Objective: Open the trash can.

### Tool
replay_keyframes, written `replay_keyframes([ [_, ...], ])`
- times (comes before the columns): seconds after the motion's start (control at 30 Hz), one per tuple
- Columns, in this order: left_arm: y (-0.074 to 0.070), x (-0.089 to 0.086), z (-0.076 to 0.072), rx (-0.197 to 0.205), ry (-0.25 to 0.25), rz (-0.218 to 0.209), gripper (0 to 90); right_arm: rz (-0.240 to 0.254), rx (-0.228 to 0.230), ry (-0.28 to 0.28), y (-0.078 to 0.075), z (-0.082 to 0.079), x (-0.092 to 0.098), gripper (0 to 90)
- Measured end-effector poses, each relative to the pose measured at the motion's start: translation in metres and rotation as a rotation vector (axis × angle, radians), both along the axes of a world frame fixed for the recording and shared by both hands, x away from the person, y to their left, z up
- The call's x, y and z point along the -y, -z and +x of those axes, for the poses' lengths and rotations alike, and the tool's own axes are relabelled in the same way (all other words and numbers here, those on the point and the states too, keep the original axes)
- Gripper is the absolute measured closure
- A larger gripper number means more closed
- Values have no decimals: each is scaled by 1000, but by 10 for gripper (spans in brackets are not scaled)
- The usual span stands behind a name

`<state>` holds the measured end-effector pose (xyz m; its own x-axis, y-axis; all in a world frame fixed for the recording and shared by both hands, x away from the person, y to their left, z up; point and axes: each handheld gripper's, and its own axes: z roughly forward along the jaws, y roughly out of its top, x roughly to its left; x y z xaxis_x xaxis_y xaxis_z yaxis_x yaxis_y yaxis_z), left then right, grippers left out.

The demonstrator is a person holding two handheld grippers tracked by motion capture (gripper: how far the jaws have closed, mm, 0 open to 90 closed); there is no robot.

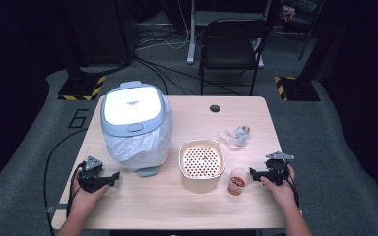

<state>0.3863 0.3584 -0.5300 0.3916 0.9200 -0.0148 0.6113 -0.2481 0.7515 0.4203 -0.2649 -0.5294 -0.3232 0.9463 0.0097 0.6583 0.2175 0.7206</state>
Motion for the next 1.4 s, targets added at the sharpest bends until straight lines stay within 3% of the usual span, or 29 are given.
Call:
replay_keyframes([
  [0.3, 1, 0, 0, 10, -4, -6, 195, 0, 0, 0, 0, 0, 0, 0],
  [0.53, -1, -1, -3, -6, 10, -5, 209, 0, 0, 0, 0, 0, 0, 0],
  [0.7, 0, -1, -3, 9, 11, -7, 211, 0, 0, 0, 0, 0, 0, 0],
  [0.8, -1, -1, -4, 16, 27, -13, 290, 0, 0, 0, 0, 0, 0, 0],
  [0.93, -5, -2, -6, -36, 43, -59, 342, 0, 0, 0, 0, 0, 0, 0],
  [1.0, -10, -1, -10, -31, 46, -53, 353, 0, 0, 0, 0, 0, 0, 0],
  [1.07, -17, 0, -14, -16, 58, -25, 353, 0, 0, 0, 0, 0, 0, 0],
  [1.13, -25, 3, -18, -16, 67, -25, 353, 0, 0, 0, 0, 0, 0, 0],
  [1.2, -32, 5, -22, -12, 80, -41, 354, 0, 0, 0, 0, 0, 0, 0],
  [1.4, -43, 22, -38, -19, 183, -67, 360, 2, -1, 7, 0, -1, -1, 0],
])
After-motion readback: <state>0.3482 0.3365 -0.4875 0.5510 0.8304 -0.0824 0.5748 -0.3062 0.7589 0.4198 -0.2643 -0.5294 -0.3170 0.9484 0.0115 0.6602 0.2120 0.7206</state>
